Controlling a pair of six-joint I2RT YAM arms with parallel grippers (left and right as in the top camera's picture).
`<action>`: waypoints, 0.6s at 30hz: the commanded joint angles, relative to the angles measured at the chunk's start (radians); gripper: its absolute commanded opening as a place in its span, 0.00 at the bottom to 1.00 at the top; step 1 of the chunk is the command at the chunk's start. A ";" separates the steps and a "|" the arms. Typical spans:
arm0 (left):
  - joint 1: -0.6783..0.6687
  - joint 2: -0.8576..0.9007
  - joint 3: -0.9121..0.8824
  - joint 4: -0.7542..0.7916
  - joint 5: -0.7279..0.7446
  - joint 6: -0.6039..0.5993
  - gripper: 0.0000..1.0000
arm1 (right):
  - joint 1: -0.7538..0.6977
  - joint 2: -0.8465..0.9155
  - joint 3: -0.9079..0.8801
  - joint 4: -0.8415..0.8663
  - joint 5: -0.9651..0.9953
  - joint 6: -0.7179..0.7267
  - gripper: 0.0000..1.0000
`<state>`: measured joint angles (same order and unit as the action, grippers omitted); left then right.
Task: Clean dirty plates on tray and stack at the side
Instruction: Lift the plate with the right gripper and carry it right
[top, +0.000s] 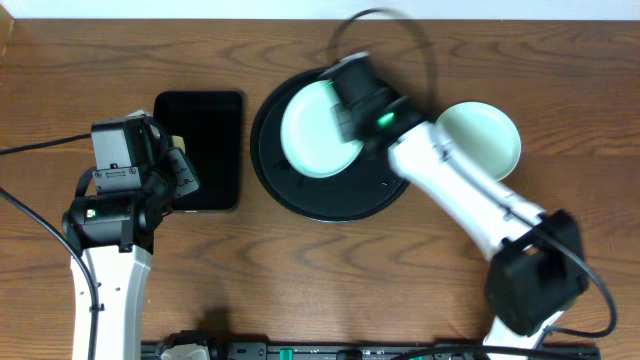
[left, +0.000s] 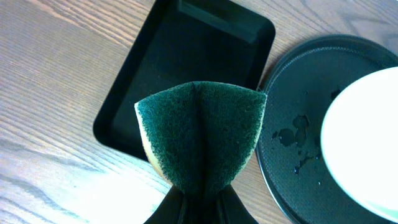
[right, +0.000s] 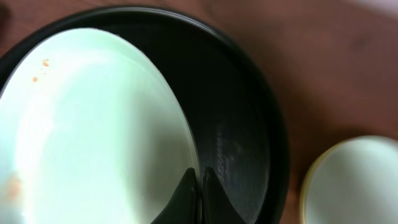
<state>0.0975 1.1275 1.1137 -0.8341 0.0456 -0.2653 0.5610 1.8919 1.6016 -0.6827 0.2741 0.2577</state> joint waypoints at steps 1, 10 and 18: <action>0.004 0.000 0.003 -0.002 -0.005 0.002 0.08 | -0.160 -0.003 0.013 -0.040 -0.362 0.087 0.01; 0.004 0.077 0.003 0.003 -0.005 0.002 0.08 | -0.557 -0.002 0.013 -0.303 -0.405 -0.042 0.01; 0.004 0.108 0.003 0.032 -0.005 0.002 0.08 | -0.793 -0.002 -0.029 -0.290 -0.395 -0.048 0.01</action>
<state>0.0975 1.2366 1.1137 -0.8043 0.0460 -0.2657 -0.1871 1.8919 1.5974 -0.9871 -0.0956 0.2298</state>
